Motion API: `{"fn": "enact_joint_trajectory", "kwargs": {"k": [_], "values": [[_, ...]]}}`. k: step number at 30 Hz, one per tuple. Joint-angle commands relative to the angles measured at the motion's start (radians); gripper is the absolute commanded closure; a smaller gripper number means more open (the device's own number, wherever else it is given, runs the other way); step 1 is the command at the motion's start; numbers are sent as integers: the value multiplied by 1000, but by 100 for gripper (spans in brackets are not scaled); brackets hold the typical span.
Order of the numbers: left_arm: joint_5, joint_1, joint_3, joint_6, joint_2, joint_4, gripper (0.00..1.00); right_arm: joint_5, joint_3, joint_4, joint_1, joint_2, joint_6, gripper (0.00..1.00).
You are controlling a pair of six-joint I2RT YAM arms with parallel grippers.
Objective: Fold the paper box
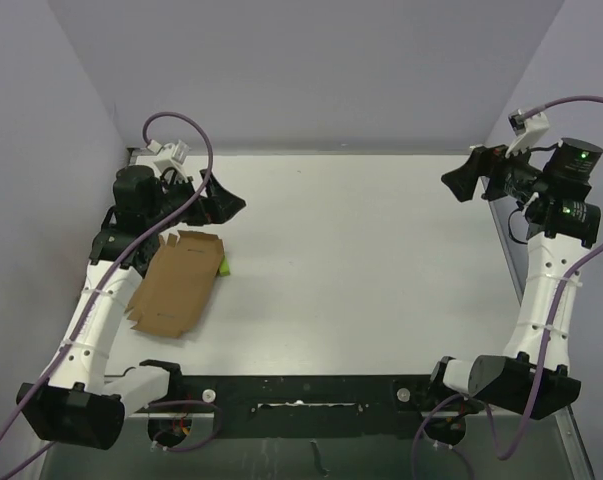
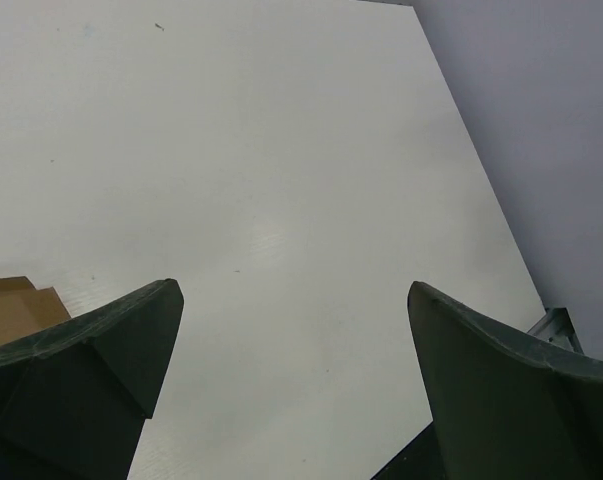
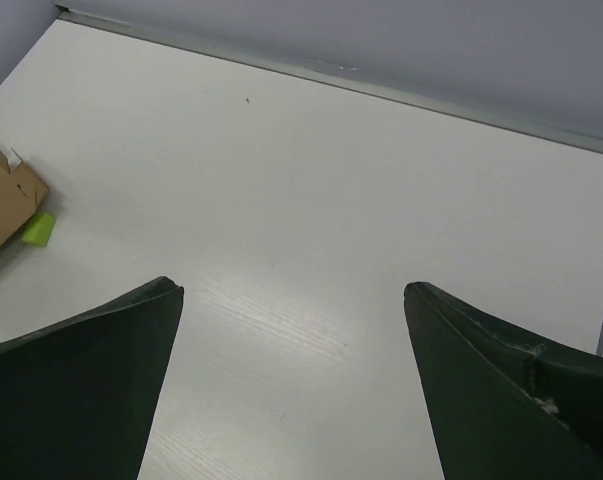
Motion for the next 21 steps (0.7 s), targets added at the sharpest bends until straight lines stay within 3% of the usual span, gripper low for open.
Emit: {"fn": "enact_joint_trajectory", "kwargs": {"k": [1,11,18,21], "values": [[-82,-34,-49,4,-67,32,2,24,-57,39,-25,-20,32,2],[-192,-96,-218,-27,-150,28,2,-25,-246,107,-41,-46,45,2],[-268,-119,-329,-50,-157,8,4,-101,-469,204,105,-96,-78,2],[-387,-155,-338,-42,-120,-52,8,-162,-585,283,146,-103,-93,2]]}}
